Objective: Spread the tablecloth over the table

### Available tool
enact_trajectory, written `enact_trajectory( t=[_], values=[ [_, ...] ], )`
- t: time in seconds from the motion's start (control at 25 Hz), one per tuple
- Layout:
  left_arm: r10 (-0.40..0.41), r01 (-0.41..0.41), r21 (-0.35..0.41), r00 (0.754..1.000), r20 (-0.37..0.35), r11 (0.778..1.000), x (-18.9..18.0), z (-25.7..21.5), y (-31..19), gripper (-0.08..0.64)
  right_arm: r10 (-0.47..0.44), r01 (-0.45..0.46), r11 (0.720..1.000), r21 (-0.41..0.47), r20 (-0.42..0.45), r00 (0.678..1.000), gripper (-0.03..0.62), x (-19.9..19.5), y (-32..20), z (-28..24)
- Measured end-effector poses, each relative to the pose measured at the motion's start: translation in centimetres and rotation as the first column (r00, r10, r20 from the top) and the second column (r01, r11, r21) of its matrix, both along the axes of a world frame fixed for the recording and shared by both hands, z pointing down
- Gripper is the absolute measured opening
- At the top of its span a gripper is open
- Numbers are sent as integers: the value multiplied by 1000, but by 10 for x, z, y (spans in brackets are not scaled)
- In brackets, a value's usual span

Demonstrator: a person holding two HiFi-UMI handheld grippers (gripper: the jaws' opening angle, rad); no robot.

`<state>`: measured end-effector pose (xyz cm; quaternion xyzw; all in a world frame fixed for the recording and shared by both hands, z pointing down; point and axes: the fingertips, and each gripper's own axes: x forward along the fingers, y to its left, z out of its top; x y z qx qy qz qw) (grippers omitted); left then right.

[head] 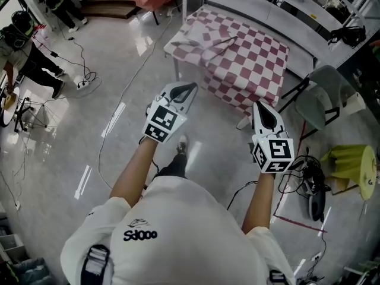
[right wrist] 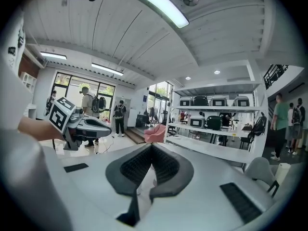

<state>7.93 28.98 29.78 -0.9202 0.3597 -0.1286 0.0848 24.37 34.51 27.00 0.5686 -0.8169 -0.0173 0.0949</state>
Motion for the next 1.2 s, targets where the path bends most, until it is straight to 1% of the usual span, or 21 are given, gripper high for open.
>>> enact_trajectory(
  t=[0.32, 0.6, 0.96, 1.2],
  values=[
    [-1, 1, -23, 1000, 4, 1000, 2, 15, -83, 28, 12, -12, 1000, -16, 7, 1000, 21, 6, -81, 11],
    [7, -7, -35, 1000, 5, 999, -2, 14, -170, 28, 24, -25, 999, -27, -2, 1000, 21, 0, -166, 9],
    [75, -75, -58, 997, -1, 995, 16, 15, -282, 28, 87, -88, 995, -45, -19, 996, 21, 9, -265, 8],
    [110, -110, -73, 994, -4, 991, 24, 23, -339, 28, 120, -121, 991, -57, -19, 993, 21, 14, -319, 13]
  ],
)
